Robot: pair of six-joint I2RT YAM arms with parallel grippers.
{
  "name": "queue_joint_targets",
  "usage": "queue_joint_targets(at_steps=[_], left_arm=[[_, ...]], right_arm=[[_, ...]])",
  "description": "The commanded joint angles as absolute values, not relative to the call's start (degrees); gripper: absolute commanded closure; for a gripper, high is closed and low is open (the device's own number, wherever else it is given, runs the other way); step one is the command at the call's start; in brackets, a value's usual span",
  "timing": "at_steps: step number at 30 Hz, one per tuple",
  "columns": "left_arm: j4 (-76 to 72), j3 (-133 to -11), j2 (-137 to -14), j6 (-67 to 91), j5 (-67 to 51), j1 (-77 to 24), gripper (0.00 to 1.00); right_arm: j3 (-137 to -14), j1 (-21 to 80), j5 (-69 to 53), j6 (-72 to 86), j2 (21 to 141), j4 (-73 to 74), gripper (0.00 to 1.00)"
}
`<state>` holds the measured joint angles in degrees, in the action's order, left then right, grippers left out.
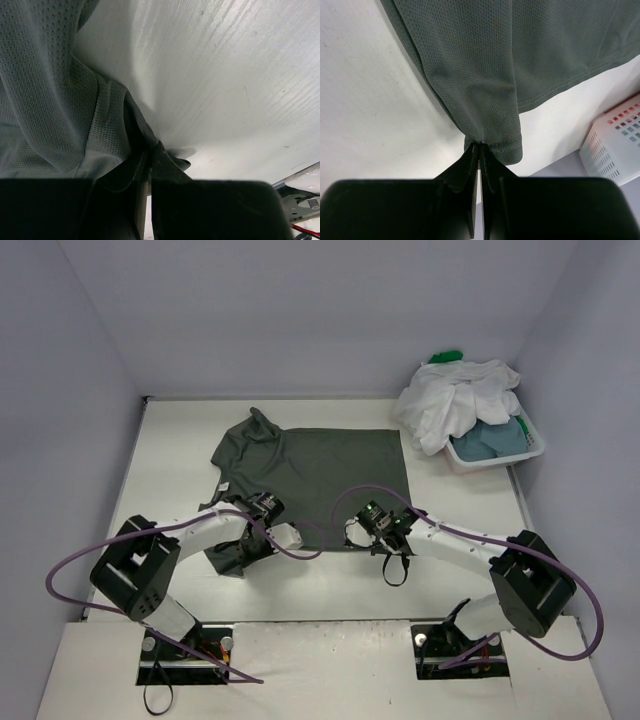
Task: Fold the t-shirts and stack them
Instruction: Fold the flattened T-shirt at the center of the board.
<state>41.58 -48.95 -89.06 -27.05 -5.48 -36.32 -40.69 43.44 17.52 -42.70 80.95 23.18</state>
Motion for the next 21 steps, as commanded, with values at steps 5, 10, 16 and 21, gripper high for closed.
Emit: queue_joint_targets(at_steps=[5,10,16,21], left_arm=[[45.2,-52.8,-84.6,-30.2,-8.8,-36.0,1.0],[51.8,-57.9,-81.8,-31.6,-8.2,-35.8,1.0],[55.9,-62.5,-80.3,-32.8,-6.8,-35.4,1.0],[57.0,-64.8,-81.3,-33.9,-4.0,-34.7,1.0]], right_arm=[[-43.9,43.3,15.6,-43.5,77.6,25.0,1.0],[-45.2,42.7,14.7,-44.4,76.8,25.0,1.0],[-46.8,40.5,13.4,-45.5,76.4,25.0,1.0],[-47.6,37.5,13.3,-46.8,76.7,24.7,1.0]])
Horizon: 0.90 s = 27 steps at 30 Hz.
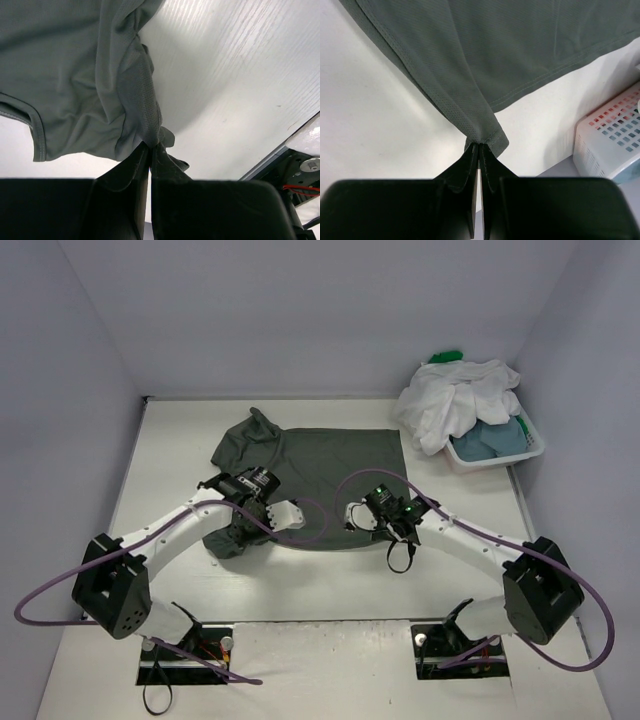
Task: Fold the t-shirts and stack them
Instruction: Fold the flattened T-shirt at the center of the board.
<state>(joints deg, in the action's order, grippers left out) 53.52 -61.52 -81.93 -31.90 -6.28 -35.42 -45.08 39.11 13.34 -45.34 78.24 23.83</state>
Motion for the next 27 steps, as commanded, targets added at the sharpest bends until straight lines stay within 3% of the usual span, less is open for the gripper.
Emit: queue_joint_targets(at_steps=[1,11,27], left_arm=[[56.9,-65.0,-81.5,-34.0,-3.5,-34.4,1.0],[52.8,-71.9,-84.2,-34.5,-0.5,-26.9,1.0],[44.2,-78.7,-91.8,-35.1,2.3,-20.9,1.0]], right_arm=[[-48.0,37.0,13.4,-47.4,76.8,24.5,1.0],[-51.5,30.1,11.8,-50.4,79.5,22.7,1.0],[-60.2,24.7,9.4,-51.0,93.2,14.2,1.0]])
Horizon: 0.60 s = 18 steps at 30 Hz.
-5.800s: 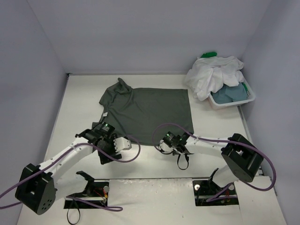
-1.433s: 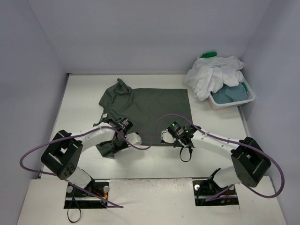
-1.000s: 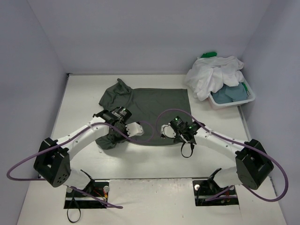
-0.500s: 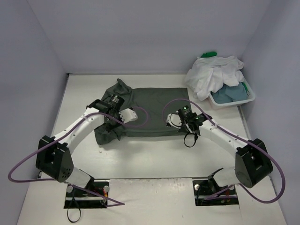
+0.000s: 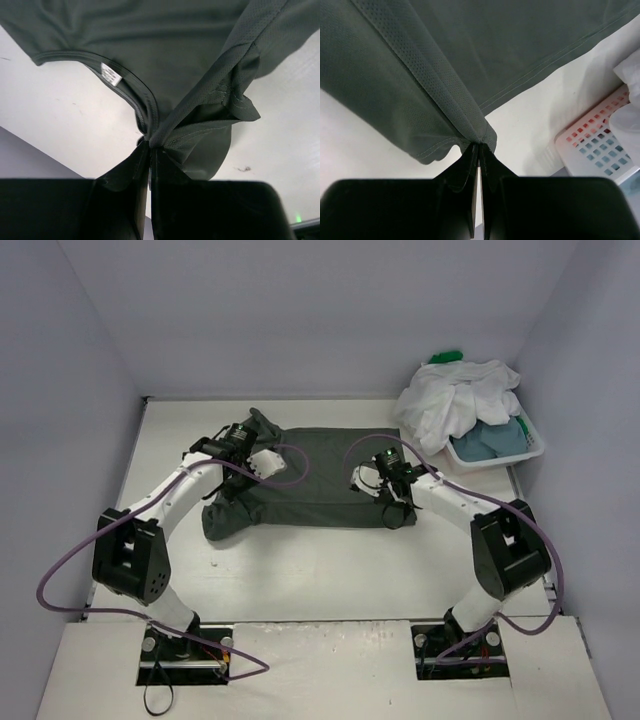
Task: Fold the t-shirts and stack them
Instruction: Fold the flattened T-shirt at the center of the board.
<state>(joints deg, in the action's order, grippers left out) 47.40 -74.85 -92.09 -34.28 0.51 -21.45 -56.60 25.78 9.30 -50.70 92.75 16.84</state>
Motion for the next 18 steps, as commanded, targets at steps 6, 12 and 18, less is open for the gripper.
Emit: queue_joint_targets(at_steps=[6,12,18], left_arm=[[42.3,-82.0,-94.8,-34.9,2.5,-20.7,1.0],[40.7,-84.7,-99.0,-35.8,3.2,-20.6,1.0],[38.3,-88.8,-103.7,-36.8,5.2,-20.3,1.0]], right_arm=[[-62.4,23.7,10.3,-50.6,97.5,11.9,1.0],[-63.6,22.8,11.7,-51.2,100.3,9.8,1.0],[-65.3,21.3,12.6,-51.8,103.5,8.0,1.0]])
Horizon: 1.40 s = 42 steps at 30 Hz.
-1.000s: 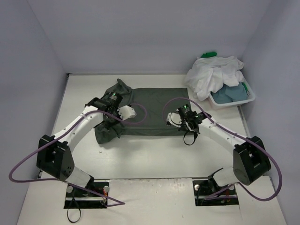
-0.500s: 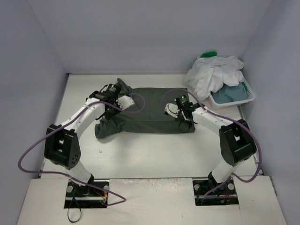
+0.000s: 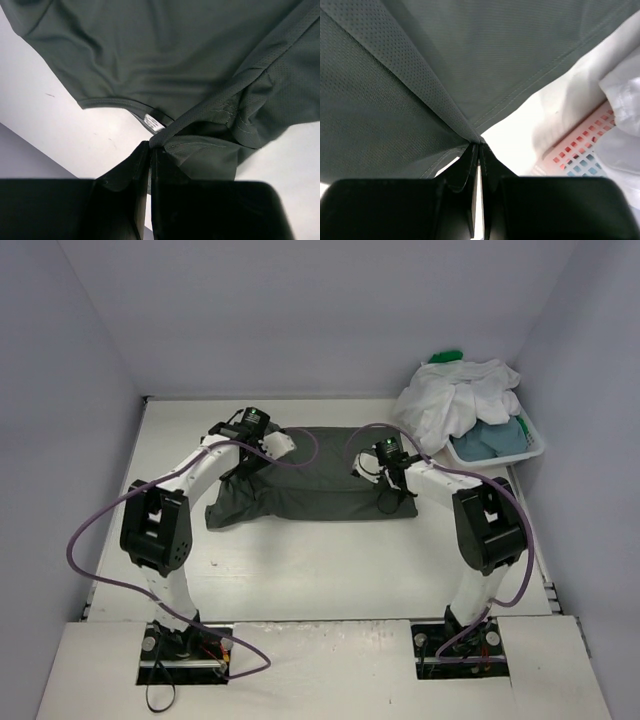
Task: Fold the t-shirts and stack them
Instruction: Fold the flattened T-shirt at the center of the board.
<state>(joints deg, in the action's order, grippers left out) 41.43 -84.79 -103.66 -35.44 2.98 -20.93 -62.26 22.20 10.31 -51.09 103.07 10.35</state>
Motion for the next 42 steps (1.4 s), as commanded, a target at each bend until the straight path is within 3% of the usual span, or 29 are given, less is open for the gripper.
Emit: queue_joint_targets(at_steps=[1,16,17,18,20,23,25,31,42], left_arm=[[37.9,-89.9,-104.3,-36.9,5.7,-20.2,1.0],[34.5,-97.6,-114.6,-37.7,7.6,-19.9,1.0],[34.5,-97.6,-115.5,-37.4,7.6,-19.9,0.94],[34.5,-97.4,-115.9,-37.2,7.7,-19.9,0.79],[33.8,-96.9,-116.8,-36.9,7.9,-19.9,0.62],[31.8,-94.8,-117.2,-36.7,8.6,-19.9,0.51],[30.5,-93.9,-117.4,-36.6,9.5,-19.9,0.45],[26.3,-92.9,-116.6,-34.8,13.5,-20.0,0.43],[27.9,-89.6,-101.0,-31.1,13.0,-21.7,0.42]], right_arm=[[-65.6,20.9,12.7,-51.9,103.9,7.6,1.0],[-70.1,19.4,14.1,-51.1,110.0,3.6,1.0],[-70.1,19.4,14.1,-50.8,110.3,3.3,1.0],[-70.2,19.5,14.2,-50.6,110.9,3.2,1.0],[-70.0,19.6,14.8,-50.4,111.4,2.6,0.98],[-69.3,19.6,16.0,-50.0,112.1,1.3,0.97],[-69.0,19.6,16.7,-49.6,112.1,0.5,0.91],[-66.9,20.2,21.4,-48.5,109.9,-3.9,0.86],[-69.9,22.1,24.4,-41.5,100.5,-2.2,0.86]])
